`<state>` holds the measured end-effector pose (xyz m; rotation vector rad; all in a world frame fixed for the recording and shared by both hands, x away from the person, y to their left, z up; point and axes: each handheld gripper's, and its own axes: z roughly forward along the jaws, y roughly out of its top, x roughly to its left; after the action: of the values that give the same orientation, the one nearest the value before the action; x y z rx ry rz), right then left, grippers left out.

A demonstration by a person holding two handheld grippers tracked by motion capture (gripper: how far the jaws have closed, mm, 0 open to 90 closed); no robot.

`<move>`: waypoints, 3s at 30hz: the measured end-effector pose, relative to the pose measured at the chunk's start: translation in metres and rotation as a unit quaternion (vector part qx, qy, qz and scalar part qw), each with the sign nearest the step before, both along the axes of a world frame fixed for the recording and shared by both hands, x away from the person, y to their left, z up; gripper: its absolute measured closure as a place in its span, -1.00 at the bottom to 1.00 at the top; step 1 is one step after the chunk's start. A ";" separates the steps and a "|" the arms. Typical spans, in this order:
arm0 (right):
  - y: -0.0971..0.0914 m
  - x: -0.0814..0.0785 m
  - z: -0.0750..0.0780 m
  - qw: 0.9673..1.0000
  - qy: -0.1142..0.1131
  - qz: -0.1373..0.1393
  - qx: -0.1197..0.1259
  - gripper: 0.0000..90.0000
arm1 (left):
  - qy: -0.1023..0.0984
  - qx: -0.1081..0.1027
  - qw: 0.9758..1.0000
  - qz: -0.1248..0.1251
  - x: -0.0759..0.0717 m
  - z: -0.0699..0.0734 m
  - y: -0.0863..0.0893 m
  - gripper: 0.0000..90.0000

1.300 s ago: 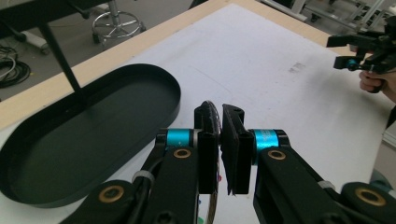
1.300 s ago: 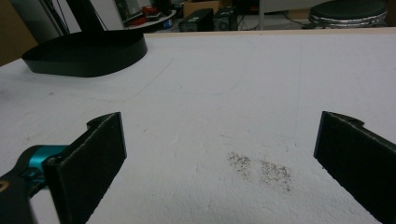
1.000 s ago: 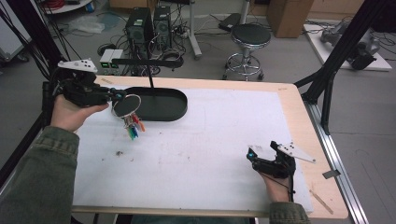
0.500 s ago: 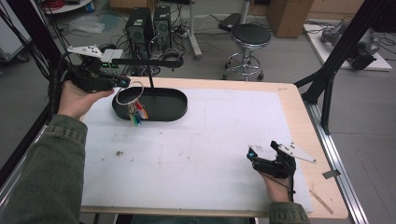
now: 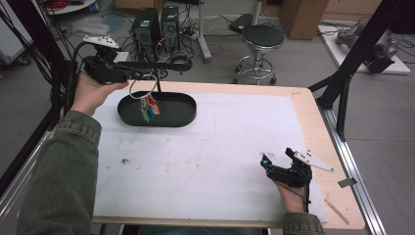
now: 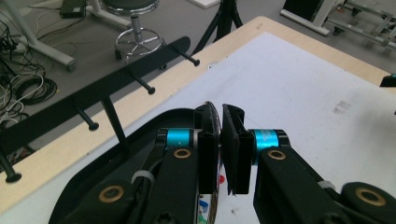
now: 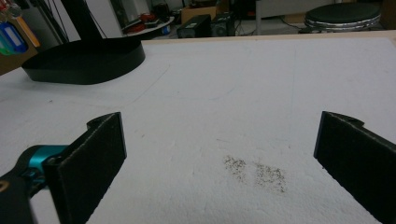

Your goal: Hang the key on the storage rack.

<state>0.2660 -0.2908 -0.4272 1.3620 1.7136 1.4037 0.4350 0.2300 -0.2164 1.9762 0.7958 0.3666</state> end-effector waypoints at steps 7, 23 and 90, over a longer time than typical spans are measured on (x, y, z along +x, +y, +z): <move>-0.001 0.000 0.000 1.000 0.000 -0.001 0.004 -0.97 | 0.005 -0.004 1.000 0.011 0.013 -0.009 -0.005 0.88; -0.008 -0.006 0.001 1.000 -0.004 -0.016 0.014 -0.97 | -0.005 -0.071 0.997 0.024 0.041 -0.017 -0.013 0.88; -0.020 -0.012 0.001 0.999 -0.005 -0.028 0.030 -0.97 | -0.008 -0.064 0.990 0.126 0.063 -0.052 -0.013 -0.90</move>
<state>0.2541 -0.3103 -0.4261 1.4225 1.6260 1.4395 0.4979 0.2169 -0.2683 1.7567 1.0365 0.4660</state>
